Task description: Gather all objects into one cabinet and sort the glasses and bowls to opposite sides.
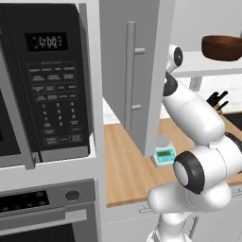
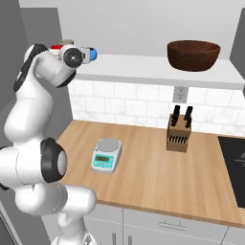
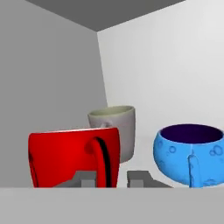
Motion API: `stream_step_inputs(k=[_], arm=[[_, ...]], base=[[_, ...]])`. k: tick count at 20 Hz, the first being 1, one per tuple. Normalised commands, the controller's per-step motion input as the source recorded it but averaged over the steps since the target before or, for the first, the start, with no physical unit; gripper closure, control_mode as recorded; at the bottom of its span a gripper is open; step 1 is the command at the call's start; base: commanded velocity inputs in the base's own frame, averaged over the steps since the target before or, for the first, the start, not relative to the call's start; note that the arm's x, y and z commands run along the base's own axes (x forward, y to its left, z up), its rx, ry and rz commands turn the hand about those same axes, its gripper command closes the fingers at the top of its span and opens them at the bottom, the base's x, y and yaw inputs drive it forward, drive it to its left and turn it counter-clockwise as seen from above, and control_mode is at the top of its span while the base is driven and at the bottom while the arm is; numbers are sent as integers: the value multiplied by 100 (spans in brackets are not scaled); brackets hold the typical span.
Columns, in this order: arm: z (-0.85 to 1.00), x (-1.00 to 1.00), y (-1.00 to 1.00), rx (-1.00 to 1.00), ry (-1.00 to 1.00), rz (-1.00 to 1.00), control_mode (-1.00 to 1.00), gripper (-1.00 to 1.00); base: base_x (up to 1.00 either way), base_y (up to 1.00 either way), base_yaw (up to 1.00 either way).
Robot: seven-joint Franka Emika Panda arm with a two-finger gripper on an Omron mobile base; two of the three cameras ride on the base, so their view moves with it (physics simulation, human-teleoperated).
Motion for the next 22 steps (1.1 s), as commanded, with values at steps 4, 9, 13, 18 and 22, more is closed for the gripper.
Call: stream_step_inputs(k=[4,9,13,18,22], arm=[[0,-88,-31,0,1,-10,-100,-100],[13,-71,-23,0,0,-10,-100,-100],[35,-12,-8,0,0,-12,-100,-100],[2,82,0,-1,-2,-13,-100,-100],[-15,55,0,0,-2,-7,-100,-100]], base=[[0,0,0],[0,0,0],[0,0,0],[0,0,0],[0,0,0]])
